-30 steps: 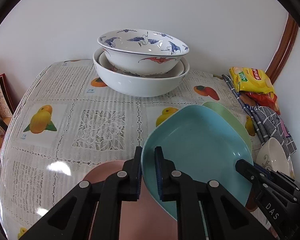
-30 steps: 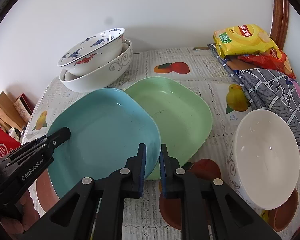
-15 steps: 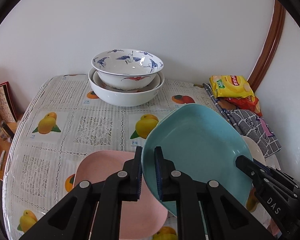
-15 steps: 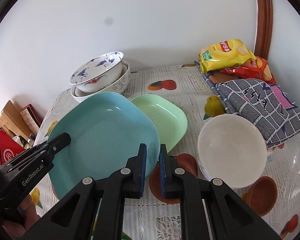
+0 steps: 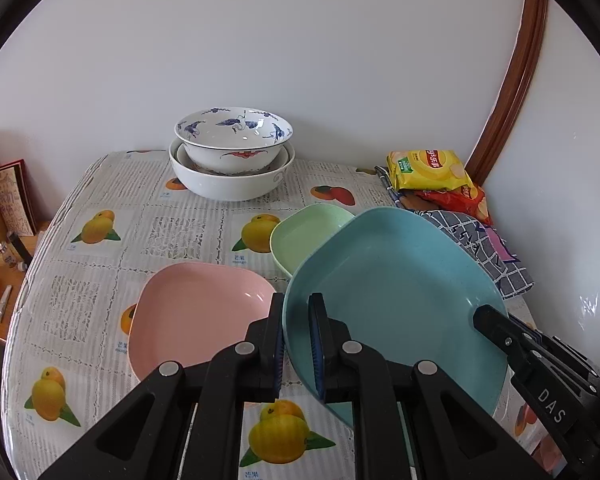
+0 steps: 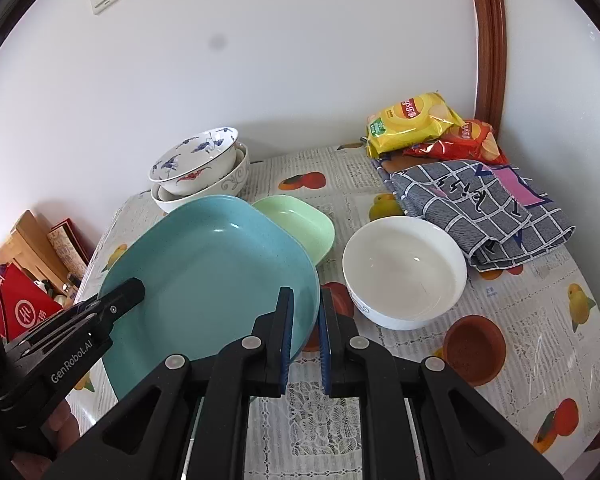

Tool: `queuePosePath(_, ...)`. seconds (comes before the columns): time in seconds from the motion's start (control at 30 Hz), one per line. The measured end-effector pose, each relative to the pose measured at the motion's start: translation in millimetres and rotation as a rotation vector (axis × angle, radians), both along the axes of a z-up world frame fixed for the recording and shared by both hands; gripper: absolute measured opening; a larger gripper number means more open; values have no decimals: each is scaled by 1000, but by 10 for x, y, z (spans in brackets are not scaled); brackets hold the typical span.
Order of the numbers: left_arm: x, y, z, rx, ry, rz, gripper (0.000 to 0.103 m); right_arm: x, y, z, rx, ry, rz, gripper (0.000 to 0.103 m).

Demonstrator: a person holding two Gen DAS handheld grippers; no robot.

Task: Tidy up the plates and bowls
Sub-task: 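Lift the light-blue plate with both grippers and carry it over the pink plate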

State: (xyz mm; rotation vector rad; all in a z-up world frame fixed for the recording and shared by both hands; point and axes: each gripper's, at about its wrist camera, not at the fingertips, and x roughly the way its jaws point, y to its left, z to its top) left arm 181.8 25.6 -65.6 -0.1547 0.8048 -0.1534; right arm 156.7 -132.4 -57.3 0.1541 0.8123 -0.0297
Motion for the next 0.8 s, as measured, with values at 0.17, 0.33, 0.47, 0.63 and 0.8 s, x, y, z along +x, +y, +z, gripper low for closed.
queuePosePath(0.17, -136, 36, 20, -12, -6, 8, 12, -89, 27, 48, -12, -9, 8, 12)
queuePosePath(0.33, -219, 116, 4, -20, -6, 24, 12, -151, 104, 45, -2, -12, 16, 12)
queuePosePath(0.47, -273, 208, -39, -22, -1, 45, 12, -159, 204, 20, -10, -7, 35, 12)
queuePosePath(0.63, -330, 367, -127, -33, 16, 75, 12, -167, 351, -47, -21, 5, 64, 12)
queuePosePath(0.8, -367, 514, -212, -30, 32, 106, 12, -143, 481, -157, -9, 22, 91, 12)
